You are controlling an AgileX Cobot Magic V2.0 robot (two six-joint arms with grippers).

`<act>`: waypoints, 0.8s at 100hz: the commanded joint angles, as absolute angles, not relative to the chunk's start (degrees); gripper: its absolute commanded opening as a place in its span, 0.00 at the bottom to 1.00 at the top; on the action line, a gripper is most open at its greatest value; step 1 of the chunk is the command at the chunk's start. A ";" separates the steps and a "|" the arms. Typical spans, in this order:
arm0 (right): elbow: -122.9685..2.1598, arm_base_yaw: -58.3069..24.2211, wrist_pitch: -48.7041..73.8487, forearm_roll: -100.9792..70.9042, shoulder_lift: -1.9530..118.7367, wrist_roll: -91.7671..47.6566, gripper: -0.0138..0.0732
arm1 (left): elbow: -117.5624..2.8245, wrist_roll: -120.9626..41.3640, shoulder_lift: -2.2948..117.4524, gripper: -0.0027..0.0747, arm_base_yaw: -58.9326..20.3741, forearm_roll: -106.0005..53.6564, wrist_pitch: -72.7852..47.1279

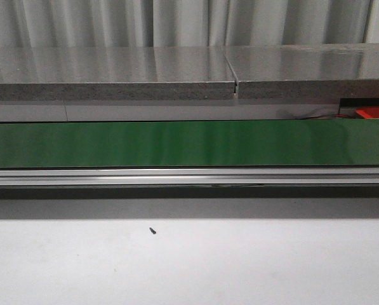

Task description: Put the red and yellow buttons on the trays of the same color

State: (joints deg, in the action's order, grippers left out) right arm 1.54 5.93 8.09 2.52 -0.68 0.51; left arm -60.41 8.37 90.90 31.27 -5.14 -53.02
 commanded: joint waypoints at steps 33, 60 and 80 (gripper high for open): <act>1.57 6.18 3.60 3.36 -1.59 0.45 0.08 | -64.26 9.12 95.11 0.77 31.36 -7.35 -47.38; 1.57 6.18 3.60 3.36 -1.59 0.45 0.08 | -64.26 9.12 97.48 0.61 31.36 -8.19 -46.04; 1.57 6.18 3.60 3.36 -1.59 0.45 0.08 | -64.26 9.12 97.48 0.39 31.36 -8.19 -45.55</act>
State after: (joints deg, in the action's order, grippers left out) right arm 1.54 5.93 8.09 2.52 -0.68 0.51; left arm -62.57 8.49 99.61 31.27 -7.39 -46.75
